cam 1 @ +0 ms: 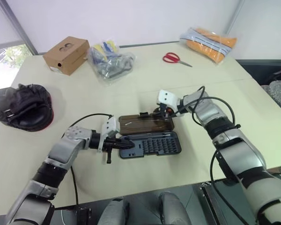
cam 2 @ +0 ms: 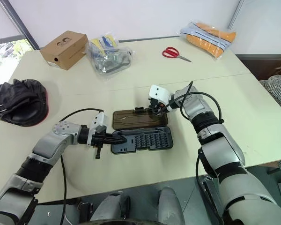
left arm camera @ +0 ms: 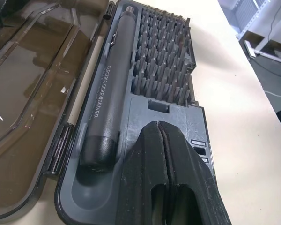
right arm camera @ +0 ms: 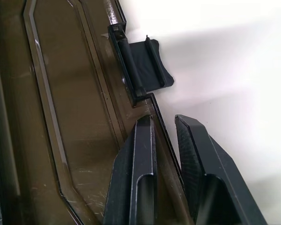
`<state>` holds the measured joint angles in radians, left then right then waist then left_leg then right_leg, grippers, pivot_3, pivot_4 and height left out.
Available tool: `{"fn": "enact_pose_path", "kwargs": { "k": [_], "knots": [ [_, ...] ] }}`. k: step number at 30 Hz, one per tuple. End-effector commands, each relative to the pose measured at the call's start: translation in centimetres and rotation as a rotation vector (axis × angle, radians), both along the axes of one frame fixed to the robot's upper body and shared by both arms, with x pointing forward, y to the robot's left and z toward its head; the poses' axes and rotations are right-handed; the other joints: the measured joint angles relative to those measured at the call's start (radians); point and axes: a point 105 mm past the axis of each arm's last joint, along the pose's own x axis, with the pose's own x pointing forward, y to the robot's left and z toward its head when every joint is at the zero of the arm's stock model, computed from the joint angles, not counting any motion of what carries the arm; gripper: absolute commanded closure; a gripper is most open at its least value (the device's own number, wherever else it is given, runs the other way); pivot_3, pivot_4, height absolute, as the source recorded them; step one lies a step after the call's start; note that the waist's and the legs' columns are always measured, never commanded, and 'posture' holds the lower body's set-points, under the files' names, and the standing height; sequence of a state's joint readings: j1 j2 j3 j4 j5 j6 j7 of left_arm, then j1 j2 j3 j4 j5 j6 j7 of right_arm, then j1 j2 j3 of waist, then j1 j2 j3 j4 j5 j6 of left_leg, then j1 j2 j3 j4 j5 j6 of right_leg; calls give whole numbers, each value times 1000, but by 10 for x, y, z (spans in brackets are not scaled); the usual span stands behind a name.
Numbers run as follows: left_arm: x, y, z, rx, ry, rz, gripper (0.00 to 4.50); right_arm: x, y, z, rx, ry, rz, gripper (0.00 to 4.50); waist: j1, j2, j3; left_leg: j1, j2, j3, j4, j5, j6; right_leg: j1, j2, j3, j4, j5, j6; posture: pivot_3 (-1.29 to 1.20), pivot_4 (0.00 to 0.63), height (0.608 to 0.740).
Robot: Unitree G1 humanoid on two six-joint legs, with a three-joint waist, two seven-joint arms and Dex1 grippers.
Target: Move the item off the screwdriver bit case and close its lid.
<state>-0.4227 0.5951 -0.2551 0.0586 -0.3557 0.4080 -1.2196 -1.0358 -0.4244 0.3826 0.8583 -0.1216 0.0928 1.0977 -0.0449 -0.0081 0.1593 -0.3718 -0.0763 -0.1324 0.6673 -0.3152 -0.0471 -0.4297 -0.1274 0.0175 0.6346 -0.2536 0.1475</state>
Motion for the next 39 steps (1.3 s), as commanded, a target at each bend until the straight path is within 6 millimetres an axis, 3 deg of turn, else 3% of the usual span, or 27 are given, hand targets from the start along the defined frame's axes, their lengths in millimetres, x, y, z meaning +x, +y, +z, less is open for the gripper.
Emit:
{"fn": "enact_pose_path", "kwargs": {
  "k": [1, 11, 14, 25, 29, 31, 33, 39],
  "knots": [
    [4, 2, 1, 7, -13, 29, 4500, -6, -6, -17, -62, 42, 13, 3762, 0, 0, 0, 0, 0, 0, 0, 0, 0, 0, 0, 0, 0, 0, 0, 0, 150, 740],
    [11, 1, 7, -14, -41, 64, 4500, -11, 2, -22, -128, 74, 109, 3762, 0, 0, 0, 0, 0, 0, 0, 0, 0, 0, 0, 0, 0, 0, 0, 0, 150, 740],
    [12, 1, 7, -18, -44, 71, 4500, -11, 3, -24, -155, 83, 128, 4466, 0, 0, -1, 0, 0, 0, 0, 0, 0, 0, 0, 0, 0, 0, 0, 0, 150, 740],
    [16, 4, 13, -59, -62, 136, 4500, -8, 4, -22, -236, 38, 192, 4466, -19, 1, -4, 1, 1, -1, -1, 0, 0, 1, 1, -1, 0, 0, 0, 0, 150, 740],
    [24, 7, 30, -140, -59, 207, 4500, 0, 5, -4, -302, -180, 261, 4466, -21, 1, -4, 1, 0, -2, -1, 0, 0, 1, 1, -1, 1, 0, 0, 0, 150, 740],
    [34, 10, 49, -230, -58, 272, 4500, 2, 10, 13, -312, -324, 289, 4466, -20, 1, -4, 1, 0, -2, 0, 0, 0, 1, 1, -1, 1, 0, 0, 0, 150, 740],
    [42, 13, 68, -303, -69, 320, 4500, -1, 14, 27, -316, -441, 322, 4466, -19, 1, -4, -1, 0, -2, 0, 0, 0, -1, 0, -1, 1, 0, 0, 0, 150, 740],
    [56, 22, 109, -459, -61, 401, 4500, -21, 16, 43, -315, -612, 354, 4466, -18, 1, -4, -2, 0, -2, 0, 0, -1, -3, -1, -1, 2, 0, 0, 0, 150, 740]
  ]
}}
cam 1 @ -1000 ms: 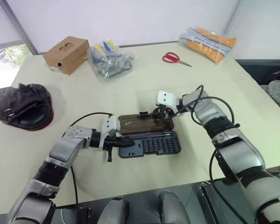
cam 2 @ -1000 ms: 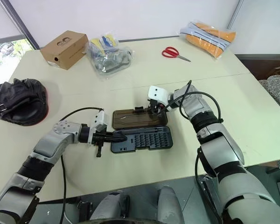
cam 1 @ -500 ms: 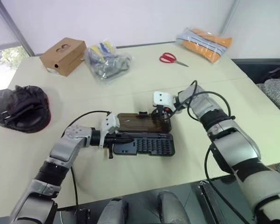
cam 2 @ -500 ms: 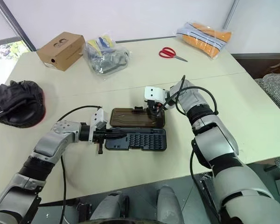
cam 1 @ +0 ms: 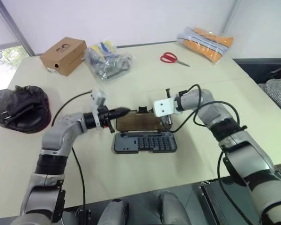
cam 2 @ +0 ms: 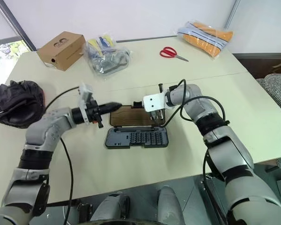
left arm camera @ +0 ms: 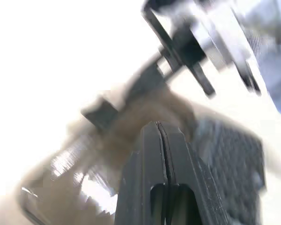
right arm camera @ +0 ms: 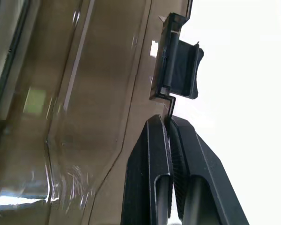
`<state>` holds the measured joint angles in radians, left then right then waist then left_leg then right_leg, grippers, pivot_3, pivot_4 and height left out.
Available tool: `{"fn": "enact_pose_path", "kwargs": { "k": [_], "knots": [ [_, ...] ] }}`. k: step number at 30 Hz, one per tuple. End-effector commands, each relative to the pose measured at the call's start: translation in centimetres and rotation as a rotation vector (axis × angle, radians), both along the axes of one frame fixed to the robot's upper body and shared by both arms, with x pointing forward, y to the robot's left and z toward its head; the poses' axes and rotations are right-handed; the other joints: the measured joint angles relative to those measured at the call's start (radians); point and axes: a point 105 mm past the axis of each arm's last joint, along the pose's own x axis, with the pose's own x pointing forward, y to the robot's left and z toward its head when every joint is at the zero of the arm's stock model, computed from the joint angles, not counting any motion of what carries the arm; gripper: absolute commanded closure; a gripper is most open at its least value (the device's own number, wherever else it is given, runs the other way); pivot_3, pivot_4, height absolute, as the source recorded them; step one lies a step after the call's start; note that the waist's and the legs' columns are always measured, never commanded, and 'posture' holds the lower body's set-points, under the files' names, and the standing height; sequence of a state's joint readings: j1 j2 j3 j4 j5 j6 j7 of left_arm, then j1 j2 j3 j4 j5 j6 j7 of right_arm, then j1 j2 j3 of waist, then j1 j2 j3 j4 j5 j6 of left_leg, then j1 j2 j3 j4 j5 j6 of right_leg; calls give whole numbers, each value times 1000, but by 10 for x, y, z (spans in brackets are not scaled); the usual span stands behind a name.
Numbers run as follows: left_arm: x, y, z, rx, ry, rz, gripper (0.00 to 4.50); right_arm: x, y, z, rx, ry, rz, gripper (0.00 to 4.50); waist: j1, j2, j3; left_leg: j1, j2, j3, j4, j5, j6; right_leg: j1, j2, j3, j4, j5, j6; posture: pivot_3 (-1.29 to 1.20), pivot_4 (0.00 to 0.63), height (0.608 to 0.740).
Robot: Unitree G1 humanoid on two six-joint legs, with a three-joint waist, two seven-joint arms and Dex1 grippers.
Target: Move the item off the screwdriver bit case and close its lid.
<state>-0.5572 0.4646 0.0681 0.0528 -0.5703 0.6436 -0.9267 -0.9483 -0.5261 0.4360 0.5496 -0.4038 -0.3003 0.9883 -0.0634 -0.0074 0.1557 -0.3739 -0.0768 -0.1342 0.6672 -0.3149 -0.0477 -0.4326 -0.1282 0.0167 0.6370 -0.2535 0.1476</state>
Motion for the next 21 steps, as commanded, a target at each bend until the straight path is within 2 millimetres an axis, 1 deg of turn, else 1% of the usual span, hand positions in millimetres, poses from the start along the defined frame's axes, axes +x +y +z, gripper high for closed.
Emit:
{"fn": "enact_pose_path", "kwargs": {
  "k": [1, 3, 5, 9, 11, 12, 15, 19, 21],
  "knots": [
    [5, 7, 29, -93, -35, 36, 4500, -7, 1, 16, -2, -117, 17, 4466, 0, 0, 0, 0, 0, 0, 0, 0, 0, 0, 0, 0, 0, 0, 0, 0, 150, 740],
    [12, 14, 37, -122, -33, 77, 4500, -13, 3, 19, 1, -160, 22, 4466, 4, 0, 0, 0, 0, 0, 0, 0, 0, 0, 0, 0, 0, 0, 0, 0, 150, 740],
    [20, 22, 40, -130, -33, 122, 4500, -21, 5, 22, 5, -194, 32, 4466, 7, 0, 0, 0, 0, 0, 0, 0, 0, 0, 0, 0, -1, 0, 0, 0, 150, 740],
    [37, 37, 33, -105, -21, 200, 4500, -30, 7, 23, -7, -248, 31, 4466, 14, 0, 0, 0, -1, 1, 0, 0, 0, 0, 0, 0, -1, 0, 0, 0, 150, 740],
    [47, 44, 21, -59, -11, 249, 4500, -34, 10, 25, -8, -264, 30, 4466, 17, 0, 0, 0, -1, 1, 0, 0, 0, 0, 0, 0, -2, 0, 0, 0, 150, 740],
    [50, 44, 10, -16, -4, 257, 4500, -36, 11, 26, -3, -270, 28, 4466, 18, 0, 0, 0, -1, 2, 0, 0, 0, 0, 0, 0, -2, 0, 0, 0, 150, 740],
    [54, 43, -10, 69, 5, 252, 4500, -37, 13, 29, 5, -279, 20, 4466, 19, 0, 0, 0, -1, 2, 0, 0, 0, 0, 0, 0, -2, 0, 0, 0, 150, 740],
    [44, 30, -43, 207, 22, 140, 4500, -38, 13, 34, 14, -292, 10, 4466, 21, 0, 0, -1, -1, 2, 0, 0, 0, 0, 0, 0, -2, 0, 0, 0, 150, 740],
    [41, 26, -50, 233, 17, 105, 4500, -37, 13, 36, 16, -296, 2, 4466, 20, 0, 0, -1, -1, 2, 0, 0, 0, 0, 0, 0, -3, 0, 0, 0, 150, 740]
  ]
}}
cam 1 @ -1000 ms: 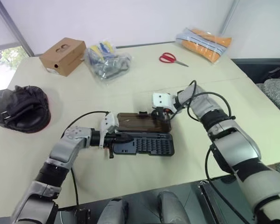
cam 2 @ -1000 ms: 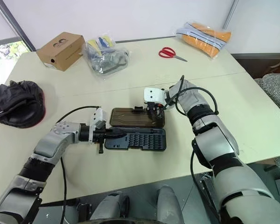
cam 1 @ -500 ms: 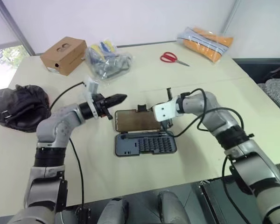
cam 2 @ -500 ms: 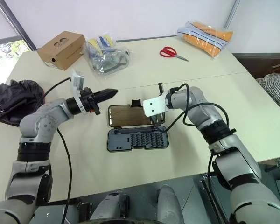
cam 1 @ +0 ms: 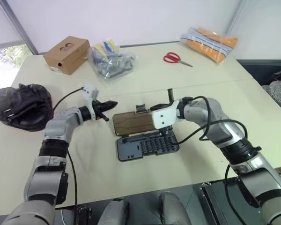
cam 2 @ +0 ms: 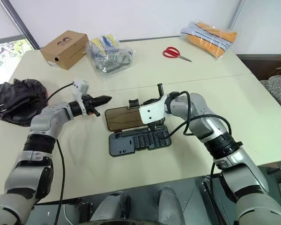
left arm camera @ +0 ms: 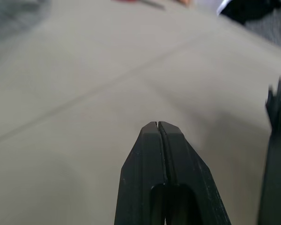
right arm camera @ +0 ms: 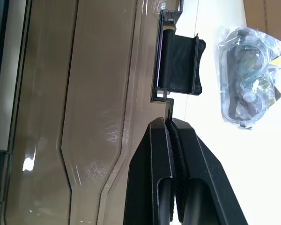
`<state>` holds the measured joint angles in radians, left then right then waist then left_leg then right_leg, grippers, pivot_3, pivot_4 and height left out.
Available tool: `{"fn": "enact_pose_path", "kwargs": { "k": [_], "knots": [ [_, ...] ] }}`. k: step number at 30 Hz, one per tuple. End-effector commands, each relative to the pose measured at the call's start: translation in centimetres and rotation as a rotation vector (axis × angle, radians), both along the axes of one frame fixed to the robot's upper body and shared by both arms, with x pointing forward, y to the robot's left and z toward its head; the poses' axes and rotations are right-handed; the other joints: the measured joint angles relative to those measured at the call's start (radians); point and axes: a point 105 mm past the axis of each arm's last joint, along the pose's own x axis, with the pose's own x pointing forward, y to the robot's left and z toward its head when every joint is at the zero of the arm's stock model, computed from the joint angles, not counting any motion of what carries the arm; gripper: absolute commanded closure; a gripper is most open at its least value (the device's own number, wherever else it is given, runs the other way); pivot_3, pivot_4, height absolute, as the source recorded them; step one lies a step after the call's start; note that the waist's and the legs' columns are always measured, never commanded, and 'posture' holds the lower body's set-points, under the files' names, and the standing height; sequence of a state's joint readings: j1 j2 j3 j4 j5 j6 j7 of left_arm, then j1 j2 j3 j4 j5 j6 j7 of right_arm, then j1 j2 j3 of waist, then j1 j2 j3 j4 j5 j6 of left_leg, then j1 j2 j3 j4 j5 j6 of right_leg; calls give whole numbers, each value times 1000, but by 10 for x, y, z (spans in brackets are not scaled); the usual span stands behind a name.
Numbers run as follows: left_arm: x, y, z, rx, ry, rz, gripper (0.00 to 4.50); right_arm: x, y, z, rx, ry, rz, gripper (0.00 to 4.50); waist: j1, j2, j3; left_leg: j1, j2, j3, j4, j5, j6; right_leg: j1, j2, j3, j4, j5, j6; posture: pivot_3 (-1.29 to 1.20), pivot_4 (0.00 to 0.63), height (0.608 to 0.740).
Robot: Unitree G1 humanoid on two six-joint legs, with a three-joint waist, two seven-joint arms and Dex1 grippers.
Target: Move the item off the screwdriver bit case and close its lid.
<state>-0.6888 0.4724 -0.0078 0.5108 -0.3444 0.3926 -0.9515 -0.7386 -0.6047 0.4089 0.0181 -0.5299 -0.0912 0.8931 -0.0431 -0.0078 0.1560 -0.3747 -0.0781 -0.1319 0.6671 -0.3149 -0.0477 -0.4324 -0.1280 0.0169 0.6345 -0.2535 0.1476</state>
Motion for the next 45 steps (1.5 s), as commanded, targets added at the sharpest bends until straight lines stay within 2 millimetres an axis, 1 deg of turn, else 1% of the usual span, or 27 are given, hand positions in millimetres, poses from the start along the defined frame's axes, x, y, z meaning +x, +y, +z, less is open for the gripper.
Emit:
{"fn": "enact_pose_path", "kwargs": {
  "k": [1, 6, 12, 15, 16, 19, 20, 24, 26, 28, 31, 33, 39, 42, 45],
  "knots": [
    [-4, -4, -2, 46, -36, -63, 4500, -2, 3, 15, 22, -50, 9, 4466, 0, 0, 0, 0, 0, 0, 0, 0, 0, 0, 0, 0, 0, 0, 0, 0, 150, 740],
    [-14, -10, 0, 28, -14, -145, 4500, -2, 0, 14, 9, -47, -3, 4466, 0, 0, 0, 0, 0, 0, 0, 0, 0, 0, 0, 0, 0, 0, 0, 0, 150, 740],
    [-16, -11, 3, 0, -4, -166, 4500, -2, -1, 14, 27, -20, -20, 4466, 0, 0, 0, 0, 0, 0, 0, 0, 0, 0, 0, 0, 0, 0, 0, 0, 150, 740],
    [-16, -12, 3, -2, -2, -173, 4500, -2, -3, 15, 32, -11, -35, 3589, 0, 0, 0, 0, 0, 0, 0, 0, 0, 0, 0, 0, 0, 0, 0, 0, 150, 740],
    [-16, -12, 3, -4, -3, -170, 4500, -3, -4, 15, 31, -11, -41, 3127, 0, 0, 0, 0, 0, 0, 0, 0, 0, 0, 0, 0, 0, 0, 0, 0, 150, 740],
    [-15, -11, 4, -5, -2, -172, 4500, -3, -8, 19, 36, 0, -70, 1519, 0, 0, 0, 0, 0, 0, 0, 0, 0, 0, 0, 0, 0, 0, 0, 0, 150, 740],
    [-15, -12, 4, -8, -1, -172, 4500, -4, -9, 23, 45, 6, -78, 1079, 0, 0, 0, 0, 0, 0, 0, 0, 0, 0, 0, 0, 0, 0, 0, 0, 150, 740],
    [-14, -14, 7, -25, -3, -181, 4500, -10, -18, 39, 81, 53, -123, 1079, 2, 0, 0, 0, 0, 0, 0, 0, 0, 0, 0, 0, 0, 0, 0, 0, 150, 740],
    [-15, -18, 12, -49, -6, -199, 4500, -16, -23, 57, 179, 105, -163, 1079, 1, 0, 0, 0, 0, 0, 0, 0, 0, 0, 0, 0, 0, 0, 0, 0, 150, 740],
    [-16, -20, 16, -64, -8, -220, 4500, -22, -29, 68, 231, 138, -189, 1079, 2, 0, 0, -1, 0, -1, 0, 0, 0, 0, 0, 0, 0, 0, 0, 0, 150, 740],
    [-23, -24, 30, -131, 7, -291, 4500, -31, -42, 79, 279, 178, -229, 1079, 4, 0, 0, -1, 0, -1, 0, 0, 0, 0, 0, 0, 0, 0, 0, 0, 150, 740],
    [-31, -26, 32, -112, 26, -356, 4500, -36, -51, 82, 309, 198, -261, 1079, 3, 0, 0, -1, 0, -1, 0, 0, 0, 0, 0, 0, 0, 0, 0, 0, 150, 740],
    [-56, -29, 25, -10, 102, -540, 4500, -42, -71, 82, 385, 242, -351, 1079, 3, 0, 0, -1, 0, 0, 0, 0, 1, 0, 0, 0, 0, 0, 0, 0, 150, 740],
    [-70, -31, 20, 46, 133, -638, 4500, -44, -75, 85, 464, 275, -377, 1079, 4, 0, 0, -1, 1, 0, 0, 0, 1, 0, 0, 0, 0, 0, 0, 0, 150, 740],
    [-86, -33, 15, 98, 156, -742, 4500, -48, -73, 85, 514, 321, -377, 1079, 3, 0, 0, -1, 1, 0, 0, 0, 1, 0, 0, 0, 0, 0, 0, 0, 150, 740]
  ]
}}
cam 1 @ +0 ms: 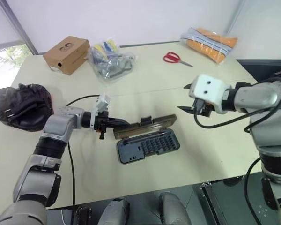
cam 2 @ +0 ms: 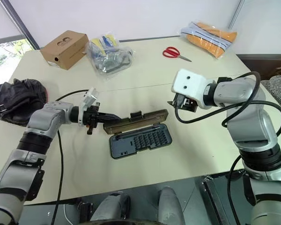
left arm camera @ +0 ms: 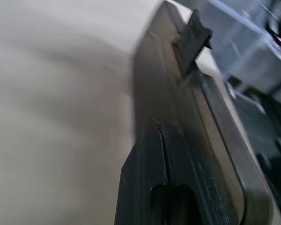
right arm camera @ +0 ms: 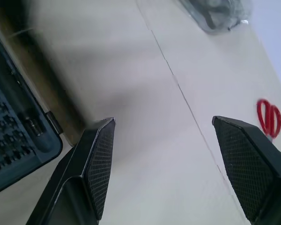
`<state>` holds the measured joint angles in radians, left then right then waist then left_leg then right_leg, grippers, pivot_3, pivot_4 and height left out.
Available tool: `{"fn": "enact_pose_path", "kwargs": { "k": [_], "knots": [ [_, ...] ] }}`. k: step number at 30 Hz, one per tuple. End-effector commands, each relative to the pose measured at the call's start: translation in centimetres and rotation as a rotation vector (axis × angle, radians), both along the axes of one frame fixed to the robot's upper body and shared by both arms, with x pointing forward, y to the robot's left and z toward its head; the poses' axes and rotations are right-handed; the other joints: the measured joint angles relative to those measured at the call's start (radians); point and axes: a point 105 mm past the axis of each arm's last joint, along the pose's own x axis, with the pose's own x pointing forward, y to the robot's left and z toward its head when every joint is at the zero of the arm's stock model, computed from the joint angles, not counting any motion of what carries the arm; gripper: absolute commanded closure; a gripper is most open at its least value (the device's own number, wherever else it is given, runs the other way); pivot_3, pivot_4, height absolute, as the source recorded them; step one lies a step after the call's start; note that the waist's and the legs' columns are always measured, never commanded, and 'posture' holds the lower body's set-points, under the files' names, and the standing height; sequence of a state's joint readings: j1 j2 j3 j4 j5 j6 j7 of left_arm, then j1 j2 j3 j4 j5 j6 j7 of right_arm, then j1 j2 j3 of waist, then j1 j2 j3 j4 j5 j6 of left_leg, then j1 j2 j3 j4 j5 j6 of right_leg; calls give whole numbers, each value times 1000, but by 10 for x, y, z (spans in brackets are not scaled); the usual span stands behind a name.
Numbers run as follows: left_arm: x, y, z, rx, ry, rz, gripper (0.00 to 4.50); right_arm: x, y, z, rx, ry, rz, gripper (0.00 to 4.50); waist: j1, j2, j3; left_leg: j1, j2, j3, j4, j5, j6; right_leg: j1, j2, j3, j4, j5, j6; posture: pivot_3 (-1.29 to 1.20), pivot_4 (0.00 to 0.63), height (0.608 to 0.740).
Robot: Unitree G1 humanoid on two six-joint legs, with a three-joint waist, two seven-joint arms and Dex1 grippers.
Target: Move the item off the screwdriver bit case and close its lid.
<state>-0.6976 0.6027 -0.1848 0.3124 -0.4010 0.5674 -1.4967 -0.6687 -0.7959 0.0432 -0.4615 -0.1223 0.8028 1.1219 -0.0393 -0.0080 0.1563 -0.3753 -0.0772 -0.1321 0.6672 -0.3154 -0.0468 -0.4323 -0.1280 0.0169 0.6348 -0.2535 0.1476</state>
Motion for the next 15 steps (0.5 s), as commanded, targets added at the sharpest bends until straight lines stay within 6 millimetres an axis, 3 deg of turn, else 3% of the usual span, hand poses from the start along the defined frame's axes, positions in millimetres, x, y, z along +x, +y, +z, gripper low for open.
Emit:
{"fn": "enact_pose_path", "kwargs": {
  "k": [1, 8, 11, 15],
  "knots": [
    [-21, -2, -2, 50, -1, -138, 4500, -11, 5, 10, 66, -6, 23, 1079, -1, 0, 0, 0, 0, 0, 0, 0, 0, 0, 0, 0, 0, 0, 0, 0, 150, 740],
    [-38, -2, -15, 107, 17, -227, 4500, -38, 32, -9, 208, 183, 161, 1079, 4, 0, 0, 0, 1, 0, 0, 0, 1, 0, 0, 0, 0, 0, 0, 0, 150, 740],
    [-31, -4, -12, 96, 8, -210, 4500, -67, 59, -27, 303, 368, 367, 1079, 7, 0, 0, 0, 1, 0, 0, -1, 1, 1, 0, 0, -1, 0, 0, 0, 150, 740],
    [-16, -14, 2, 52, -9, -180, 4500, -94, 74, -39, 419, 585, 529, 1079, 25, -1, 1, 0, 0, 0, 2, -1, 2, 2, 0, 0, -1, 0, 0, 0, 150, 740]
  ]
}}
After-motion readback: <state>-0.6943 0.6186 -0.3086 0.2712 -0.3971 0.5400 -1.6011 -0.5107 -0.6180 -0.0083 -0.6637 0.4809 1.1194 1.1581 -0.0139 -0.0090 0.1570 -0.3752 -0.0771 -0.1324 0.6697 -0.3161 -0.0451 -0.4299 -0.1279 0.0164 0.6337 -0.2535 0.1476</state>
